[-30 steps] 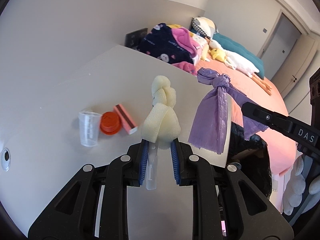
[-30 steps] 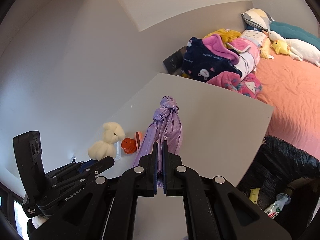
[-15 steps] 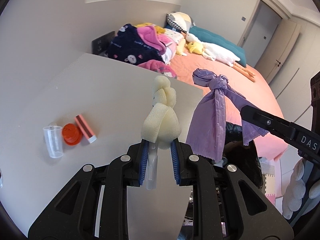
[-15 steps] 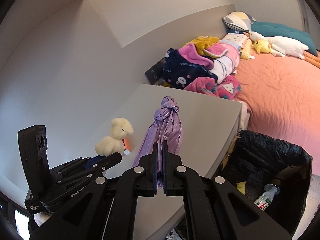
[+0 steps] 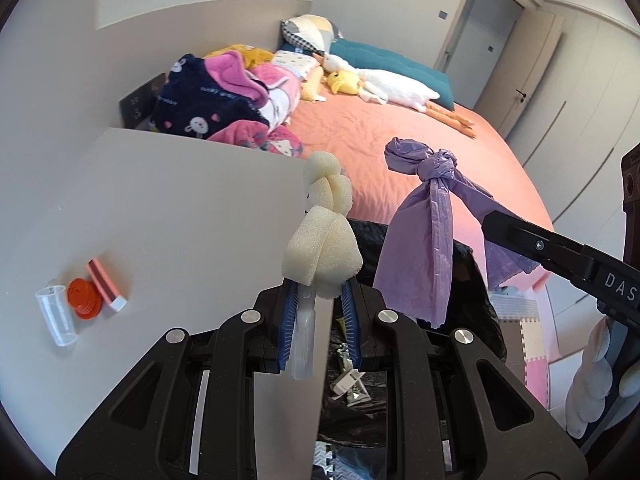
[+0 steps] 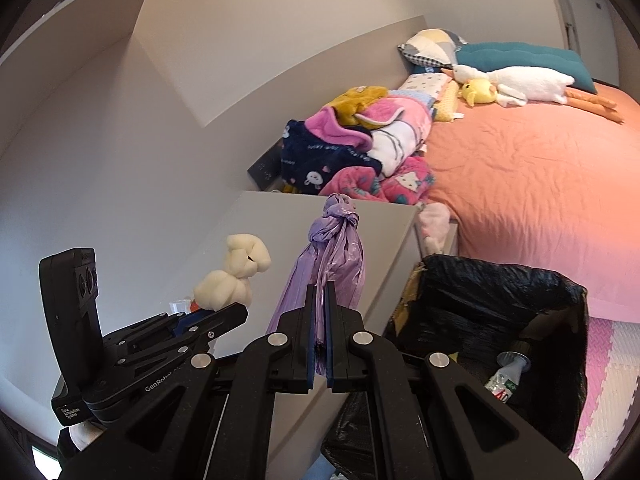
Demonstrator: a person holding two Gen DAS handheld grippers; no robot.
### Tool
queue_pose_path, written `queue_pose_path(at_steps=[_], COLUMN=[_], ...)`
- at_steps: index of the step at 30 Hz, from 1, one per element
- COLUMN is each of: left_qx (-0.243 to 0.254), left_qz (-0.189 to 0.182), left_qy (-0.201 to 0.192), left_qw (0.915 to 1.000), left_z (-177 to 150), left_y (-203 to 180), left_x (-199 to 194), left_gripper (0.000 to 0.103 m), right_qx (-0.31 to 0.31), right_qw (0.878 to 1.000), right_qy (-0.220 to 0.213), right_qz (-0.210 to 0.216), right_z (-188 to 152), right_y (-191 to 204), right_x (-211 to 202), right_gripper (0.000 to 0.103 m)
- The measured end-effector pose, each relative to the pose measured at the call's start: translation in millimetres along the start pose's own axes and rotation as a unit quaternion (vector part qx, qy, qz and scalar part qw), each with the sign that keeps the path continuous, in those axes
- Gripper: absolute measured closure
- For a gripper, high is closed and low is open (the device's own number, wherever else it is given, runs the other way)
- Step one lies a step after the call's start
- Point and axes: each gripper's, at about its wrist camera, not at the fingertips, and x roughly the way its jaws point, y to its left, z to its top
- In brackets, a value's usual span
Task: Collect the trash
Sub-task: 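Carry the foam piece and purple bag over the black trash bag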
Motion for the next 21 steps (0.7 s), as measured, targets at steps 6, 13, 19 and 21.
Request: queue_pose_path(at_steps=[6, 13, 19, 21], left_qx=[0.025, 0.054, 0.077, 0.085], left_qz=[-0.022, -0.046, -0.068, -0.076], left_qy=[0.007, 0.016, 0.025, 0.030], left_qw=[0.9994, 0.9973, 0.9943, 0.9931], left_z=[6, 11, 14, 14], left_y=[-23, -50, -75, -81], left_x=[8, 19, 31, 36], left_gripper=[0.082, 0.082, 0.082, 0.082], right_qx=[0.023, 0.049, 0.070, 0.075], right_qw=[0.999, 0.997, 0.994, 0.994], right_qy=[-0.017, -0.034, -0.042, -0.041], right_qz=[-0.021, -0.044, -0.068, -0.074], right_z=[-3, -6, -13, -15], right_y=[-22, -46, -68, -74], right_x=[-17, -37, -53, -58], right_gripper=[0.099, 0.099, 0.099, 0.099])
